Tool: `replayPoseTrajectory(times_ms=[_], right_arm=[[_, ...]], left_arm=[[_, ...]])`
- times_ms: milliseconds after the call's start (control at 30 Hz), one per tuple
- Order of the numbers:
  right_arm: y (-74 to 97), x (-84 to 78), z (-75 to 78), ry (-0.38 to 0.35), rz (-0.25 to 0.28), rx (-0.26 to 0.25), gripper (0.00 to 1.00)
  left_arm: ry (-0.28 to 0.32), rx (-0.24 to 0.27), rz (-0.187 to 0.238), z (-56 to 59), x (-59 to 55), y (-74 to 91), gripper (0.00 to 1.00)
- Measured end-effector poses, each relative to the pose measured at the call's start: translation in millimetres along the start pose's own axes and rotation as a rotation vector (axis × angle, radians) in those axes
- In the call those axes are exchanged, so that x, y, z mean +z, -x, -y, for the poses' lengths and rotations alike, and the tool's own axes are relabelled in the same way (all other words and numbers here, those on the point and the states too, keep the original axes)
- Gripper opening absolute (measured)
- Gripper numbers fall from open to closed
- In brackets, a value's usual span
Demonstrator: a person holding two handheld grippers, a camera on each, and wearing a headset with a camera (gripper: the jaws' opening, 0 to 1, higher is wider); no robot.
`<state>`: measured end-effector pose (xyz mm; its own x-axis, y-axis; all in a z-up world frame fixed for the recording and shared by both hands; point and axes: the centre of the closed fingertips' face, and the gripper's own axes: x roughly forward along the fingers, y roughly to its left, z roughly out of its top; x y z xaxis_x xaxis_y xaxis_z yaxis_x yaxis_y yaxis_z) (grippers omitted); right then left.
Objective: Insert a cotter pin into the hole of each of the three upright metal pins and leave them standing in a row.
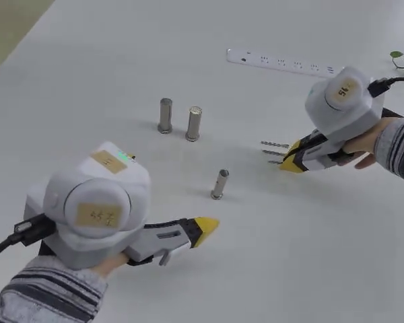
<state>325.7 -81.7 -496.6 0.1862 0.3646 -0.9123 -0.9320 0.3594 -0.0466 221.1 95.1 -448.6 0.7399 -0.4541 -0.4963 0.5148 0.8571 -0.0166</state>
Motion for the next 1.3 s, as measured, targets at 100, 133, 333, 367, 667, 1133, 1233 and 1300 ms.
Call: replayPoseTrajectory(times_ms=[100,133,333,367,667,1133,1233,1300], right_arm=[[0.6,-0.7,0.6,0.013,-0.012,-0.011,0.00],[0.7,-1.2,0.4,0.019,-0.016,-0.010,0.00],[0.3,-1.4,1.4,0.046,-0.004,-0.030,0.00],[1.6,-1.3,-0.8,0.047,0.006,-0.031,0.00],[20.2,8.3,-18.6,0.100,0.111,-0.066,0.00],[39.0,26.7,-69.4,0.274,0.202,-0.087,0.00],[42.0,29.8,-83.0,0.308,0.219,-0.085,0.00],[44.0,32.3,-94.2,0.346,0.230,-0.083,0.00]], left_arm=[[0.003,-0.003,-0.004,0.8,-0.3,-0.1,0.85],[0.005,-0.004,-0.003,0.9,0.0,0.0,0.85],[-0.003,-0.009,-0.005,2.3,-0.6,0.3,0.82],[-0.004,-0.014,-0.006,3.2,-0.8,0.7,0.80],[-0.025,-0.042,-0.005,10.9,0.1,2.0,0.71],[-0.041,-0.132,0.023,34.5,8.8,3.5,0.51],[-0.027,-0.161,0.043,40.7,15.3,4.4,0.48],[-0.003,-0.189,0.052,45.9,18.8,5.5,0.46]])
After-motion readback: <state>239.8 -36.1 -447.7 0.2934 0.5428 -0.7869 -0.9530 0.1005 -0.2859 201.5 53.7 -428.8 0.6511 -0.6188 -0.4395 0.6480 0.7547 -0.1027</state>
